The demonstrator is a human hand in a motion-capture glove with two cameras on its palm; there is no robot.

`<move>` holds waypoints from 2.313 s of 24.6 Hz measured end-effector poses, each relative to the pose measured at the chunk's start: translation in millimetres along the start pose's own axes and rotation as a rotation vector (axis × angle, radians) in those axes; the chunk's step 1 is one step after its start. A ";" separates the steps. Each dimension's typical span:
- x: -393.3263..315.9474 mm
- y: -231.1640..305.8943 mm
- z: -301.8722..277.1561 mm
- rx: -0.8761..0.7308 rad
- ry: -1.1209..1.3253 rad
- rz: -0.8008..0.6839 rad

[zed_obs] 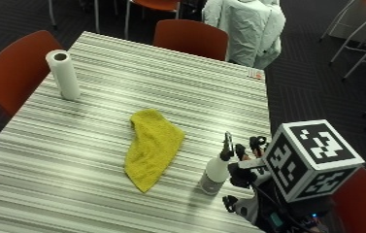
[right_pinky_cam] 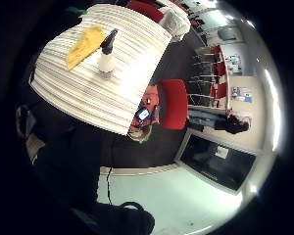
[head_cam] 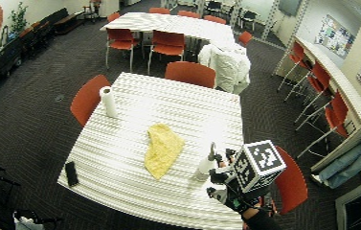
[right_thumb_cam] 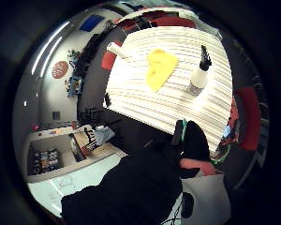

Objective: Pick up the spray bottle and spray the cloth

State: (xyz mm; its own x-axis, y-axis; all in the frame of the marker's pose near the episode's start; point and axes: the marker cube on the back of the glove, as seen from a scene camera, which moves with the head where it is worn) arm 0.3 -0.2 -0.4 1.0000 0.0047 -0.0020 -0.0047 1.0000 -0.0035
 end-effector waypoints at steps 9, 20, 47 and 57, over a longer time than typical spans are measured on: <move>0.5 -3.1 -1.6 0.000 0.013 0.000; -6.5 -5.6 4.3 -0.013 0.009 -0.018; 4.6 -0.3 113.8 0.194 -1.488 0.286; 1.2 -18.4 129.8 0.127 -1.430 0.398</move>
State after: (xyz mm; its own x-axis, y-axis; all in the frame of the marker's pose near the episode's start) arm 1.9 -18.1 129.4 0.0882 0.1950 0.9768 -0.3461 0.9255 -0.1535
